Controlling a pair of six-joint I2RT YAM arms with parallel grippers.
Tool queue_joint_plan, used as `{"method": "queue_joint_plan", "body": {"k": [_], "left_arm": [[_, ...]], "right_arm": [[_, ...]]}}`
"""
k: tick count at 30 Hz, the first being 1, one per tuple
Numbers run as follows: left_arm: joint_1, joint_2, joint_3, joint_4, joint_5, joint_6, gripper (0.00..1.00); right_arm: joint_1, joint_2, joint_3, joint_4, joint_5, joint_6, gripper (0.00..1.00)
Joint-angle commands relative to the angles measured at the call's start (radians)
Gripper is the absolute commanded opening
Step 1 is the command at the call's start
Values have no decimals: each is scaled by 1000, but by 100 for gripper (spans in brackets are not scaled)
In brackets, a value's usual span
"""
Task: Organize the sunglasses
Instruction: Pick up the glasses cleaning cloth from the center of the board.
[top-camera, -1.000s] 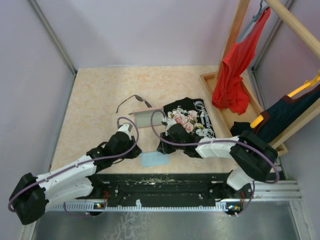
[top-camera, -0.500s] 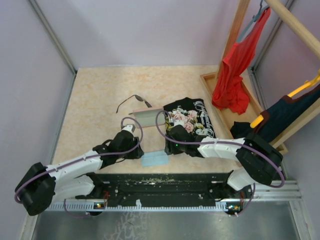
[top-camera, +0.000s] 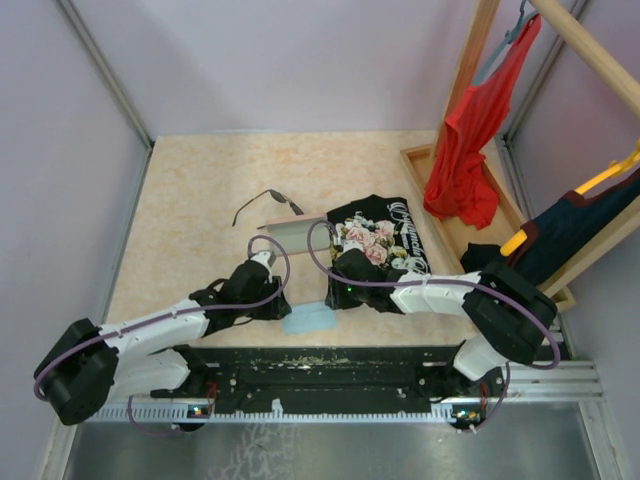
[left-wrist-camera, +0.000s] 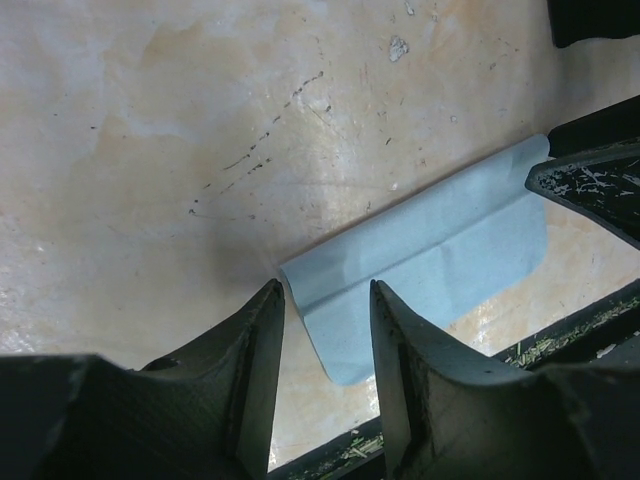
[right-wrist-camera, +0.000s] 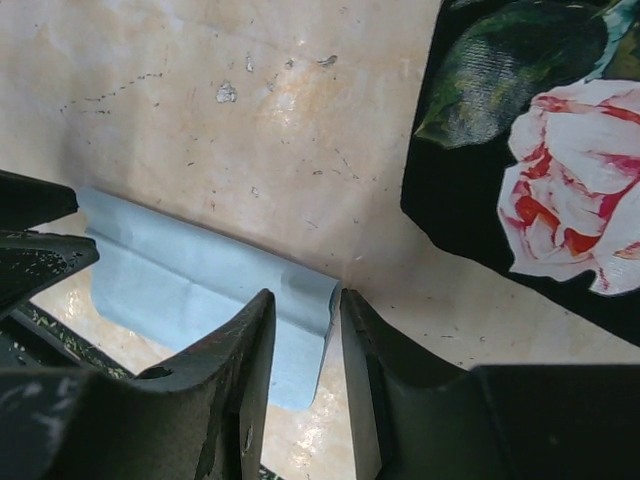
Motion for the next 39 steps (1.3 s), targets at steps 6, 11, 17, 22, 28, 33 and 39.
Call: {"method": "queue_joint_plan", "body": {"k": [6, 11, 17, 22, 28, 33, 39], "left_arm": [[3, 11, -28, 48, 23, 13, 35], [3, 8, -29, 55, 13, 16, 28], [4, 11, -29, 69, -2, 17, 14], [5, -1, -25, 85, -21, 13, 2], [18, -18, -10, 104, -64, 8, 0], [55, -10, 3, 145, -71, 22, 0], [85, 35, 56, 142, -55, 49, 0]], "right_arm": [[4, 23, 34, -9, -16, 15, 27], [4, 26, 35, -9, -15, 17, 20], [3, 32, 37, 22, -14, 16, 5], [3, 13, 31, 56, 7, 15, 0], [-7, -6, 57, 67, 54, 0, 0], [-50, 13, 80, 100, 48, -11, 0], [-88, 53, 137, 109, 3, -40, 0]]}}
